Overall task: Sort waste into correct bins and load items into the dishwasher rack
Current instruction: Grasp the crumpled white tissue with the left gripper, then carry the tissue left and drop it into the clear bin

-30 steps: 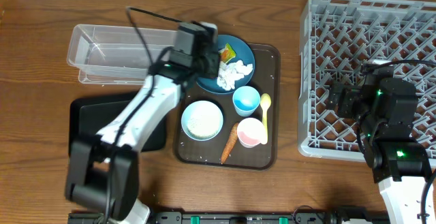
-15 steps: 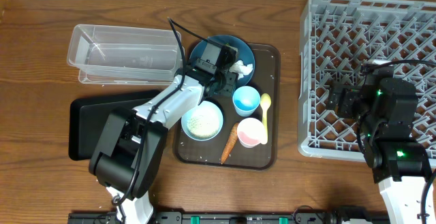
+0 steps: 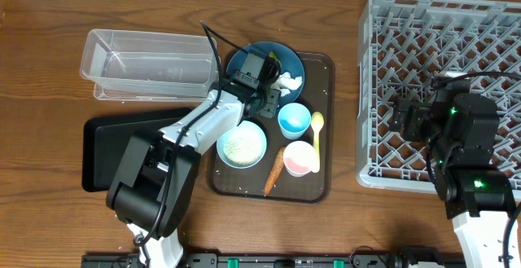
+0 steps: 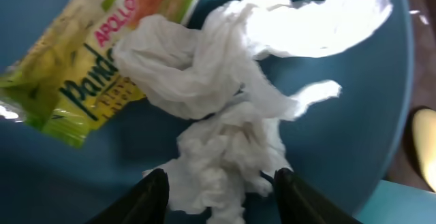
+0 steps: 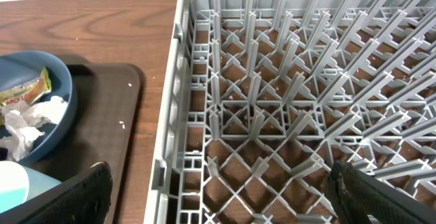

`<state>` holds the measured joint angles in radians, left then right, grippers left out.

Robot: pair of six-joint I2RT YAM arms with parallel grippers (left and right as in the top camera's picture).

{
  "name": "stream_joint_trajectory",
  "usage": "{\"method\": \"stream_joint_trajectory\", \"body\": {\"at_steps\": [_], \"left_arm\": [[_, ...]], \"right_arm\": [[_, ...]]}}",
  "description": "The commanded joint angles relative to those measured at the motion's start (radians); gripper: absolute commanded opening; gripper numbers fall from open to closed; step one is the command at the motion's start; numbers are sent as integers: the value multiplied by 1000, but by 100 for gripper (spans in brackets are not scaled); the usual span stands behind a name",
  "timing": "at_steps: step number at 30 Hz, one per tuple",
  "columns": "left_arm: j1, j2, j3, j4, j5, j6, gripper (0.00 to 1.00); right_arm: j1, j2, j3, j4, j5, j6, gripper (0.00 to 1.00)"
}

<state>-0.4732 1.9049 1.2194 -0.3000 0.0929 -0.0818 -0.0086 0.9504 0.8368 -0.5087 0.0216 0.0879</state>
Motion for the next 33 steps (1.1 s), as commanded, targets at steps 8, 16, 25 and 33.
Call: {"method": "stream_joint_trajectory", "body": {"at_steps": [8,16,25,33], "left_arm": [[0,3,-5,-22,-94,-37,53],[-2,3,-5,-21,-66,-40,19],[4,-20,4,-21,-68,-39,6],[77,-225,25,-15,-170,-3,6]], "right_arm": [[5,1,20,-5,-3,13,99],[5,1,20,-5,-3,13,99],[5,1,20,-5,-3,12,99],[5,1,20,-5,-3,12,99]]}}
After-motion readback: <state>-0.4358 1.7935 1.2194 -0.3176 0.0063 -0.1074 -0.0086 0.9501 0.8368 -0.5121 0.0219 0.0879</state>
